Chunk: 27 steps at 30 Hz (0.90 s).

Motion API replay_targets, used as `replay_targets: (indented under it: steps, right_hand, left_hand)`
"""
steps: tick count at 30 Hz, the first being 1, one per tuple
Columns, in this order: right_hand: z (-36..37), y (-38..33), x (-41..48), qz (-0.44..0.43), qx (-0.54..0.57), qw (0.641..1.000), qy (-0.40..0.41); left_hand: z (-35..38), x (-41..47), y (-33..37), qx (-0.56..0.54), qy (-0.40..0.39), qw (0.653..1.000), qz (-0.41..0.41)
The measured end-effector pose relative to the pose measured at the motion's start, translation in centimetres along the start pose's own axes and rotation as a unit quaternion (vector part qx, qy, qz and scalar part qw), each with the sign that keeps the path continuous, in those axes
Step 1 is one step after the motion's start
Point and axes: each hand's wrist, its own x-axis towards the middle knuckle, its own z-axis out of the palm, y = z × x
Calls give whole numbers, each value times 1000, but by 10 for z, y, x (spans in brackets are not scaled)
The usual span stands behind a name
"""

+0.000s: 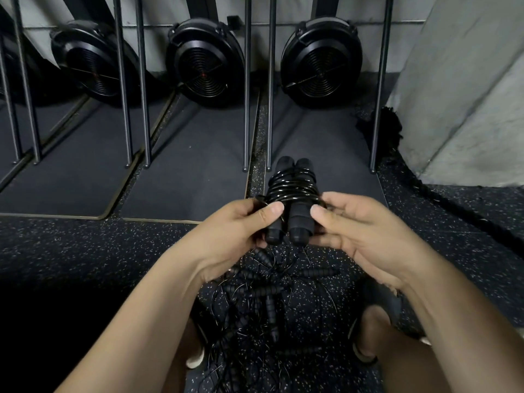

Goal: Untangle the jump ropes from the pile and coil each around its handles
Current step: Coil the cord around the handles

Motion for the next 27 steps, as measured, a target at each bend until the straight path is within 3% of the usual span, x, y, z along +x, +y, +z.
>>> replay_targets:
  steps: [8, 14, 19, 24, 27]
  right_hand:
    - [-16, 1, 9, -56, -94, 983, 147]
    - [-10, 7, 6, 4, -92, 988, 127]
    - [8, 18, 11, 85, -57, 978, 180]
    - [9, 5, 1, 99, -93, 973, 189]
    - [6, -15, -21, 98, -8, 980, 173]
  left_hand:
    - [-2, 1, -3, -26, -54, 998, -29]
    - [-8, -3, -2, 38, -17, 999, -29]
    - [5, 1, 0, 243, 3, 970, -1]
    - [20, -1, 8, 240, -16, 970, 10]
    - [39, -5, 24, 213, -32, 976, 32]
